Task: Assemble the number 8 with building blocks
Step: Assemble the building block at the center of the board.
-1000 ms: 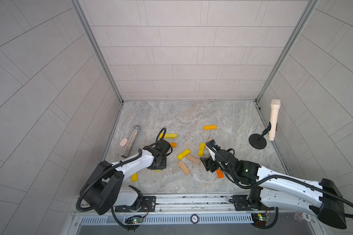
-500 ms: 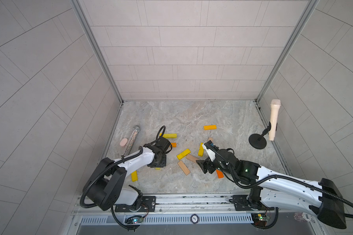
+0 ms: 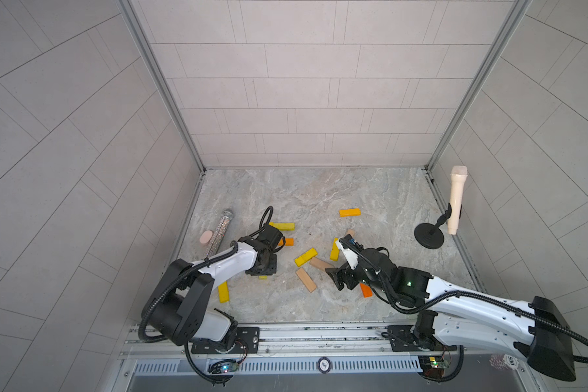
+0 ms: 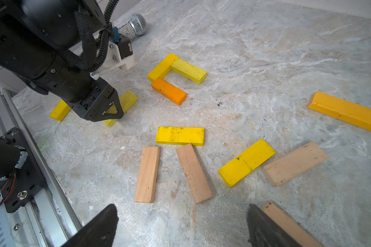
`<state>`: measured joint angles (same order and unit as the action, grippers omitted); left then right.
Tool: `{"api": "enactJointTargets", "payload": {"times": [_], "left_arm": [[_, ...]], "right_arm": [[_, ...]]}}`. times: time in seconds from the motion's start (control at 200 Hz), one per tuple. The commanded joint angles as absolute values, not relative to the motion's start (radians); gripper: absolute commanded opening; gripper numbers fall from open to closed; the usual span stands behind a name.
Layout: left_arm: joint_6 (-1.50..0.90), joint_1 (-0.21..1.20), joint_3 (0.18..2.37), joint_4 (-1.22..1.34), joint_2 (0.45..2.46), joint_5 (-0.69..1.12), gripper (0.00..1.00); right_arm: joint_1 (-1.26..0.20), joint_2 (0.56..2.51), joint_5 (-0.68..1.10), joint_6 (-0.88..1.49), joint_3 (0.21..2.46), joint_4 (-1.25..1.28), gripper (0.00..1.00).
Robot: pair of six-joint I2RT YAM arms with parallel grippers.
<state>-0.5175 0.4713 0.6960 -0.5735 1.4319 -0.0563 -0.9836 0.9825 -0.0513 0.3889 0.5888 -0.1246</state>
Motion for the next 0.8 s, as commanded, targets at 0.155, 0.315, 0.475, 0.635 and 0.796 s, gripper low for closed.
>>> {"api": "enactJointTargets", "payload": {"times": [0.155,0.315,0.475,0.635,0.796], "left_arm": [[-0.455,0.411,0.725,-0.549,1.498,-0.04,0.3],[-0.428,0.397,0.761,-0.56,1.532,-0.039,0.3],[-0.409,0.371,0.786,-0.56,1.565,-0.013,0.3],[-0.39,0.35,0.81,-0.558,1.585,0.023,0.3],[-0.382,0.341,0.827,-0.568,1.599,0.038,0.3]], "right_arm": [[-0.976,0.977,-0.063,0.391,0.591,-0.106,0.95],[-0.971,0.976,-0.06,0.39,0.584,-0.099,0.95],[-0.965,0.97,-0.059,0.385,0.58,-0.095,0.94],[-0.954,0.956,-0.058,0.38,0.571,-0.095,0.94],[-0.938,0.937,-0.054,0.376,0.561,-0.097,0.93]]}}
